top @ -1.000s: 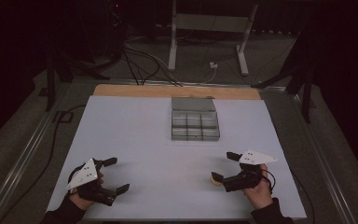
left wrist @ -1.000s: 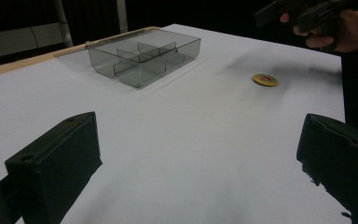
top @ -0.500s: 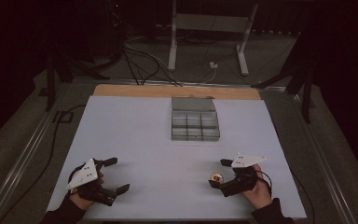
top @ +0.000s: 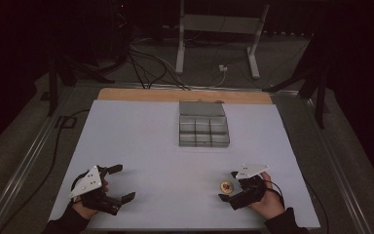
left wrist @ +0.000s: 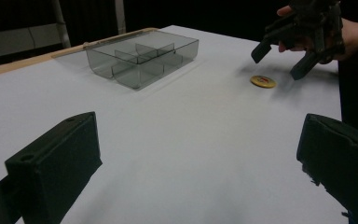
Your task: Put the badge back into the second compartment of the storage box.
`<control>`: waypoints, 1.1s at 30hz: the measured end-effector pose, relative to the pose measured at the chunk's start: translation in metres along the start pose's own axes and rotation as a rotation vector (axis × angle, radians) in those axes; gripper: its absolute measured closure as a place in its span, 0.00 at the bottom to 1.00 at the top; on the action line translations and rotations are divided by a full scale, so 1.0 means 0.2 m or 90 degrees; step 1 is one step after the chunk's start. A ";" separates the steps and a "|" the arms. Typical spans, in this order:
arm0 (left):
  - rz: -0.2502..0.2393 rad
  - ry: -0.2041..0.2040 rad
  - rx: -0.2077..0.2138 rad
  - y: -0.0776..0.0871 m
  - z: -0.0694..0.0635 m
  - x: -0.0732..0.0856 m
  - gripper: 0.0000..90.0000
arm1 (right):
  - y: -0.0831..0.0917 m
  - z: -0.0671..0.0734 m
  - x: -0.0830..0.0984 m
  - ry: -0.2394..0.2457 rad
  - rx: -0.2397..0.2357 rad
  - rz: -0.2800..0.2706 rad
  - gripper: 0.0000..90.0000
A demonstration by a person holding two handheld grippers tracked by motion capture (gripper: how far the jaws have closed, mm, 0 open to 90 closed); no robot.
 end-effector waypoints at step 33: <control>-0.004 0.004 0.004 0.00 0.00 0.00 0.00 | -0.07 -0.01 0.02 0.014 0.047 0.055 0.44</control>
Point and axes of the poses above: each handheld gripper's, and its own axes: y roughly backward along the jaws, x roughly out of its underside, z roughly to its left, the point moved 2 cm from there along -y, roughly forward along the jaws
